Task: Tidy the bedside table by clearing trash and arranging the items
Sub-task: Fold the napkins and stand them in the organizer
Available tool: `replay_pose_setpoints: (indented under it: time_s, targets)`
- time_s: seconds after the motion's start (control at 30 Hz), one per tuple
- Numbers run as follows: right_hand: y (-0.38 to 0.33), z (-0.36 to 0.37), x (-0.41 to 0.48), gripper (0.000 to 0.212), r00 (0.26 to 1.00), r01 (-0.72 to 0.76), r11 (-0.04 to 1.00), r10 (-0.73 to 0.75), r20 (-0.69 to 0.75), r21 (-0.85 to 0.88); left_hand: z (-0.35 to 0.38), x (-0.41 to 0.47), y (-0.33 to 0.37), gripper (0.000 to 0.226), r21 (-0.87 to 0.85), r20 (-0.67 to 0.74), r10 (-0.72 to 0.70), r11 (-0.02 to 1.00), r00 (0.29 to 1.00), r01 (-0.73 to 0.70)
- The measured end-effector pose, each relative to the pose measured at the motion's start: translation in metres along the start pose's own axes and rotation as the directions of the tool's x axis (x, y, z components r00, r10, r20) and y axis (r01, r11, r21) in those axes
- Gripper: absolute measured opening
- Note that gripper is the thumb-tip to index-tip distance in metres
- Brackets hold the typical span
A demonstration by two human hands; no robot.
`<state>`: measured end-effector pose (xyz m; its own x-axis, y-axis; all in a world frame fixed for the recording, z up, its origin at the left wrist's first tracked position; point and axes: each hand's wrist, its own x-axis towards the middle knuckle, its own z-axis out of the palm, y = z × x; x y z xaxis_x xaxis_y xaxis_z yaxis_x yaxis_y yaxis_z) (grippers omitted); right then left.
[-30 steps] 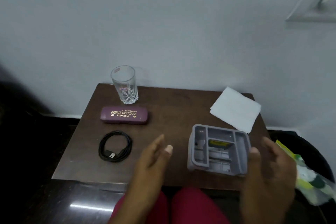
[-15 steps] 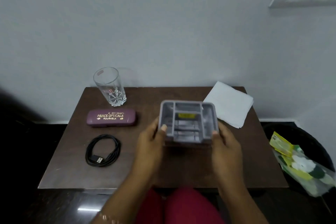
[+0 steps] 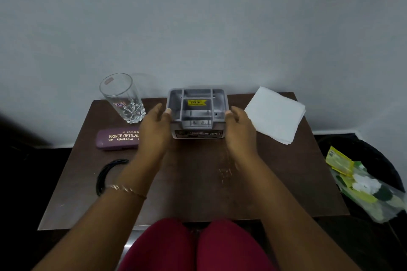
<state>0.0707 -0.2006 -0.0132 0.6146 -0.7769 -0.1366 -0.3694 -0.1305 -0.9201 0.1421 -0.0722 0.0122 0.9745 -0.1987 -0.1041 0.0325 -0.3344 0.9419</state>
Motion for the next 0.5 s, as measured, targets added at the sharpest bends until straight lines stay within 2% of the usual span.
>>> replay_pose_setpoints:
  time_s: [0.03,0.07,0.1,0.13,0.17,0.2,0.23,0.27,0.33,0.43,0.5]
  targets:
    - [0.003,-0.006,0.002,0.034,0.999,-0.014,1.0,0.015,-0.045,0.003,0.002,-0.008,0.003,0.034,0.104,-0.1,0.162,0.983,0.982,-0.151]
    - [0.007,-0.014,0.005,0.033,0.994,-0.025,1.0,0.026,-0.103,0.009,0.008,-0.019,0.007,0.034,0.177,-0.135,0.339,0.933,0.931,-0.314]
    - [0.014,-0.024,0.01,0.032,0.986,-0.037,0.999,0.037,-0.164,0.001,0.02,-0.03,0.009,0.032,0.185,-0.085,0.462,0.878,0.883,-0.442]
    - [0.022,-0.034,0.015,0.031,0.974,-0.06,0.998,0.053,-0.221,-0.028,0.036,-0.04,0.009,0.031,0.144,0.038,0.496,0.856,0.867,-0.496]
    - [0.032,-0.046,0.02,0.031,0.961,-0.097,0.993,0.074,-0.266,-0.074,0.055,-0.051,0.011,0.032,0.083,0.196,0.446,0.88,0.873,-0.468]
    - [0.042,-0.058,0.025,0.033,0.948,-0.145,0.982,0.103,-0.301,-0.119,0.075,-0.059,0.011,0.034,0.041,0.348,0.33,0.93,0.878,-0.365]
    - [0.05,-0.068,0.028,0.036,0.935,-0.197,0.968,0.138,-0.328,-0.154,0.095,-0.064,0.012,0.036,0.041,0.46,0.186,0.972,0.868,-0.23]
    - [0.057,-0.076,0.031,0.039,0.924,-0.243,0.953,0.17,-0.343,-0.18,0.114,-0.064,0.011,0.038,0.091,0.514,0.057,0.989,0.856,-0.12]
    - [0.066,-0.087,0.035,0.041,0.921,-0.274,0.934,0.188,-0.341,-0.227,0.149,-0.055,0.011,0.047,0.209,0.492,-0.089,0.978,0.866,-0.019]
    - [0.075,-0.097,0.042,0.04,0.941,-0.258,0.919,0.17,-0.291,-0.297,0.182,-0.033,0.016,0.059,0.342,0.346,-0.083,0.939,0.935,-0.043]
    - [0.081,-0.102,0.044,0.039,0.953,-0.23,0.923,0.149,-0.264,-0.308,0.193,-0.023,0.02,0.056,0.371,0.299,-0.116,0.929,0.947,-0.003]
